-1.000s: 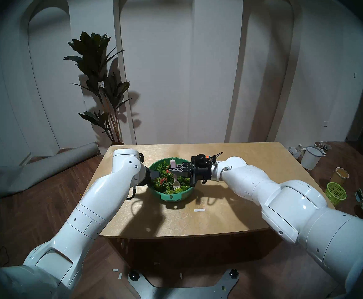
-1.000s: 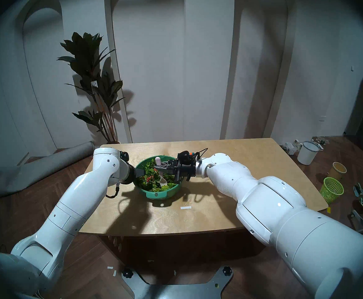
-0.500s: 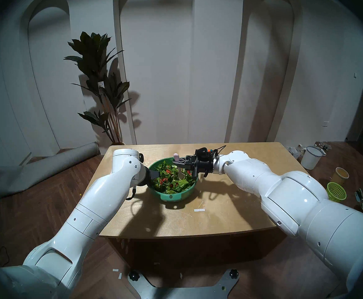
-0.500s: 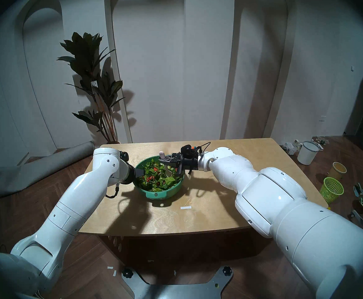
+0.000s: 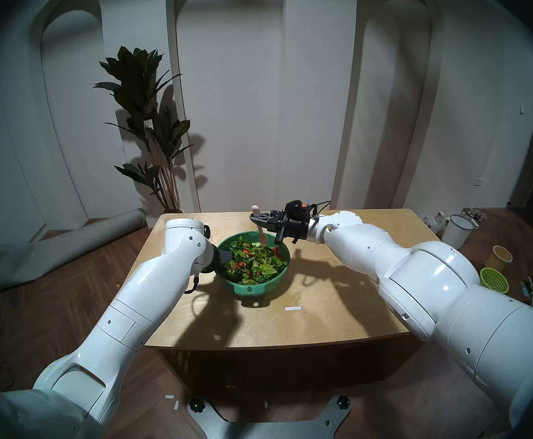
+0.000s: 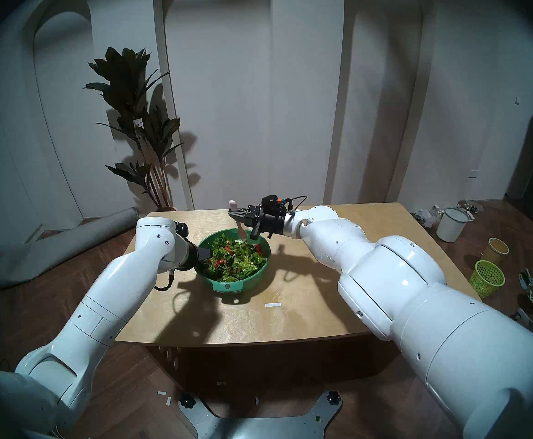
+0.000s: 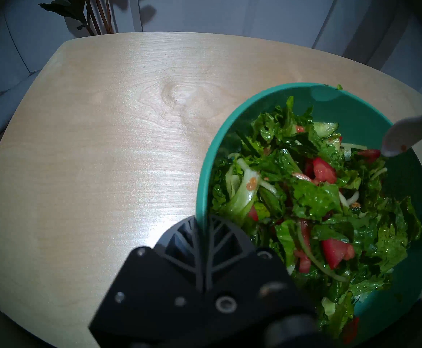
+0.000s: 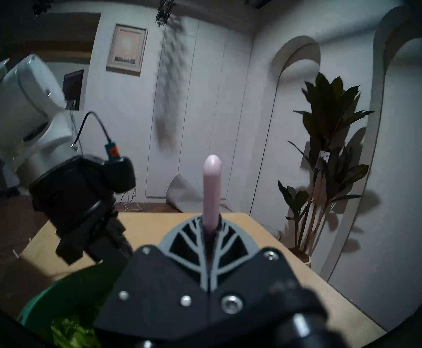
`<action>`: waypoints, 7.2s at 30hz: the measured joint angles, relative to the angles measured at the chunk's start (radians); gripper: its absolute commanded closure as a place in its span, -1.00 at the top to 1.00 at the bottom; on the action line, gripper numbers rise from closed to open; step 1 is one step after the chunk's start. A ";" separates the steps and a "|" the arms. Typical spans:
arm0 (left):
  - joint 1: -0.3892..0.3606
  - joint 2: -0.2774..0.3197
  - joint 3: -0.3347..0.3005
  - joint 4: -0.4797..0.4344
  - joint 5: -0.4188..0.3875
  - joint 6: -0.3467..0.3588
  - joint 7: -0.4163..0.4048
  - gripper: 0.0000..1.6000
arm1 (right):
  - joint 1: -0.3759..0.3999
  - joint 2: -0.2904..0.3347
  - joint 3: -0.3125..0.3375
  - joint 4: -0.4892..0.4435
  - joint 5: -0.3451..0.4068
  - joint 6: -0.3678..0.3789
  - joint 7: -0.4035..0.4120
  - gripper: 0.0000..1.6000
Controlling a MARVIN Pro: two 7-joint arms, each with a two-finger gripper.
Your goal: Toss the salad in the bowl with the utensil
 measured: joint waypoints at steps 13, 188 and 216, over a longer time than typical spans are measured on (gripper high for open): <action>0.000 -0.006 -0.004 0.000 -0.004 0.000 0.004 -1.00 | -0.038 -0.072 0.188 -0.010 0.216 0.205 0.143 -1.00; 0.001 -0.013 -0.011 0.003 -0.015 0.000 0.004 -1.00 | -0.002 0.047 0.159 0.060 0.016 0.376 -0.056 -1.00; 0.000 -0.003 -0.002 0.000 -0.002 0.000 0.001 -1.00 | -0.047 -0.050 0.067 0.061 -0.105 0.315 -0.214 -1.00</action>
